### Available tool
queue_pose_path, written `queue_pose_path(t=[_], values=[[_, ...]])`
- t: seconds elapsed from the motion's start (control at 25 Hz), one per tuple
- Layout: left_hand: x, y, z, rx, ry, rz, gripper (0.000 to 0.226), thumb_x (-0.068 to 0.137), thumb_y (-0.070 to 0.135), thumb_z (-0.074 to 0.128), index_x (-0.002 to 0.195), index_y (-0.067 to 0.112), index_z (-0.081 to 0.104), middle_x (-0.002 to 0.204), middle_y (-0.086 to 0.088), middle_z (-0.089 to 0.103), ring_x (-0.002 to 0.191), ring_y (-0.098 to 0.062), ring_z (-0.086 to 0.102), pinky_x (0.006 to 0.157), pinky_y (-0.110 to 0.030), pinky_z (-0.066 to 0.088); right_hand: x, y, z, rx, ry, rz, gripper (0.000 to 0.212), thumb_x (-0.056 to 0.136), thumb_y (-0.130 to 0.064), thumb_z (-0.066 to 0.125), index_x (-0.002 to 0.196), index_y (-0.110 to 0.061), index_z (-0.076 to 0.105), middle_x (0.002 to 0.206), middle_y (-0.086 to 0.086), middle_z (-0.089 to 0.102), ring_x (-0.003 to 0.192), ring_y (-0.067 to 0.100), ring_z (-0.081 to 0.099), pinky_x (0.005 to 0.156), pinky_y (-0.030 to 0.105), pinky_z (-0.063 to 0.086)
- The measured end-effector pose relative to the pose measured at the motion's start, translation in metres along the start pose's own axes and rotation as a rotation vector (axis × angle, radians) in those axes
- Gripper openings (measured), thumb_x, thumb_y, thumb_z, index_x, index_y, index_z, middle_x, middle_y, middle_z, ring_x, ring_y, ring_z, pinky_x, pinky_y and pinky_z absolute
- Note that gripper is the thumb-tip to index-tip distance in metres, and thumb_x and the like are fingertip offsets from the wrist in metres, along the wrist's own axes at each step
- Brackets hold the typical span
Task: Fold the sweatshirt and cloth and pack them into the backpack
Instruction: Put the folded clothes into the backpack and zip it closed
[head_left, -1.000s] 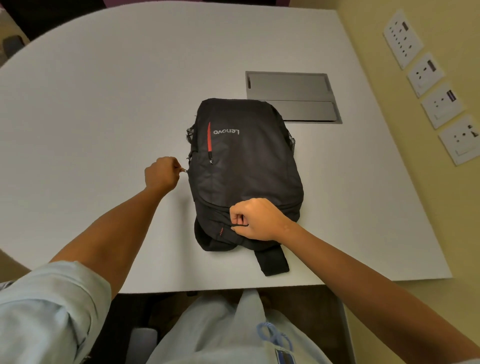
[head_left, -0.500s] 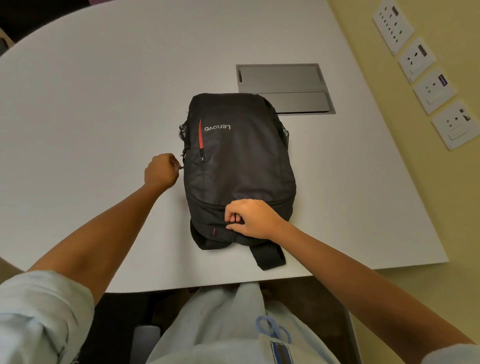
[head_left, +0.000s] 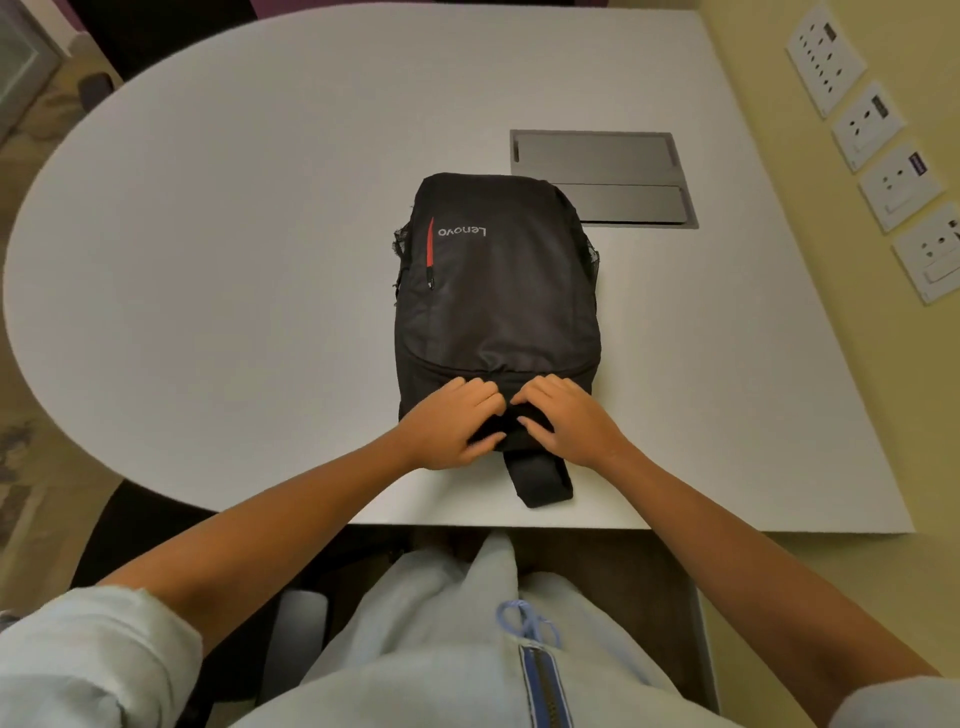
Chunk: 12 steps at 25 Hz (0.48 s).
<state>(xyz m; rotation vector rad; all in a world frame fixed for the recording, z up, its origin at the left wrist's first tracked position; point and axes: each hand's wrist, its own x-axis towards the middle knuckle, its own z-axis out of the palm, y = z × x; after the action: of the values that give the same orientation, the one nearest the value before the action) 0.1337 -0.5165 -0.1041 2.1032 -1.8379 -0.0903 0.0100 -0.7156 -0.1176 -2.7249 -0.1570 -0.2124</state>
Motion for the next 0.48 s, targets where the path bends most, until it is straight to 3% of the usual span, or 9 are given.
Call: queue_pose_path(t=[0.12, 0.28, 0.36, 0.48], values=[[0.005, 0.004, 0.005, 0.099, -0.142, -0.116, 0.042, 0.092, 0.056, 0.054, 0.111, 0.019, 0.058, 0.107, 0.003, 0.056, 0.095, -0.015, 0.047, 0.089, -0.032, 0.042, -0.007, 0.005, -0.003, -0.037, -0.003, 0.006, 0.019, 0.091, -0.016, 0.064, 0.11, -0.016, 0.064, 0.106, -0.002, 0.063, 0.096, 0.016, 0.058, 0.082, 0.032, 0.05], [-0.007, 0.017, 0.012, 0.196, -0.368, -0.158, 0.044, 0.097, 0.054, 0.049, 0.115, 0.016, 0.064, 0.105, 0.001, 0.064, 0.112, -0.02, 0.049, 0.115, -0.044, 0.02, -0.022, 0.008, -0.004, -0.045, -0.002, 0.048, 0.018, 0.09, -0.014, 0.064, 0.108, -0.017, 0.064, 0.108, -0.002, 0.065, 0.097, 0.016, 0.06, 0.084, 0.027, 0.047], [-0.008, 0.028, 0.01, 0.057, -0.332, -0.292, 0.037, 0.101, 0.049, 0.046, 0.101, 0.017, 0.065, 0.085, 0.004, 0.059, 0.098, -0.016, 0.053, 0.119, -0.044, 0.012, -0.031, 0.007, -0.006, -0.042, 0.008, 0.063, 0.019, 0.091, -0.015, 0.064, 0.109, -0.017, 0.064, 0.11, -0.002, 0.065, 0.1, 0.015, 0.059, 0.087, 0.026, 0.047], [0.003, 0.042, 0.001, -0.242, -0.211, -0.485, 0.036, 0.1, 0.045, 0.051, 0.071, 0.024, 0.052, 0.065, 0.006, 0.048, 0.071, -0.01, 0.05, 0.118, -0.044, 0.016, -0.037, 0.007, -0.013, 0.01, 0.091, 0.104, 0.019, 0.093, -0.016, 0.063, 0.112, -0.016, 0.064, 0.113, -0.001, 0.066, 0.105, 0.014, 0.06, 0.092, 0.026, 0.048]])
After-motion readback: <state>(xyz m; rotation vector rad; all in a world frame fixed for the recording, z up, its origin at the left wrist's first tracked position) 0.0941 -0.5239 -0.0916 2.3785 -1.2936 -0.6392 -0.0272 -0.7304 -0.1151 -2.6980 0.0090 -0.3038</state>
